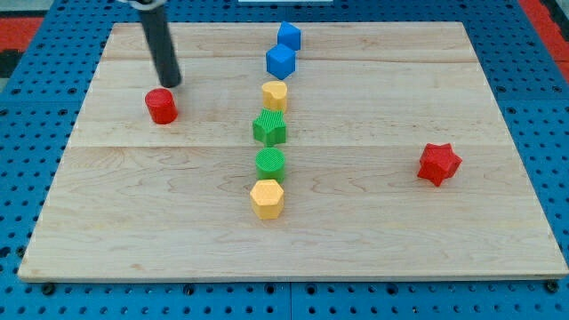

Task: Move the red circle horizontally to the green circle

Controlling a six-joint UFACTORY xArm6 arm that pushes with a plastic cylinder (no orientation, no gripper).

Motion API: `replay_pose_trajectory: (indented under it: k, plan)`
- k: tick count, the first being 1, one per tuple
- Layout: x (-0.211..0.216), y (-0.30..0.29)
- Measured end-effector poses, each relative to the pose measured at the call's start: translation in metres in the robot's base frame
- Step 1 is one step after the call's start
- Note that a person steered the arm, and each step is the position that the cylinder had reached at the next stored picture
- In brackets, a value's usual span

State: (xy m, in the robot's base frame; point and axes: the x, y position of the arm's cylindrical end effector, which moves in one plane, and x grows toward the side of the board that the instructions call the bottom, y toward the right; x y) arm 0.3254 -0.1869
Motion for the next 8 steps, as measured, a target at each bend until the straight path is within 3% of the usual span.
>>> replay_pose_trajectory:
  k: [1, 2, 3, 4, 5, 6, 7, 8]
  plan:
    - [0.05, -0.021]
    - [0.074, -0.005]
    - [0.035, -0.032]
    - [0.035, 0.026]
    - [0.051, 0.068]
    - [0.11, 0.091]
    - [0.122, 0.042]
    - [0.094, 0.047]
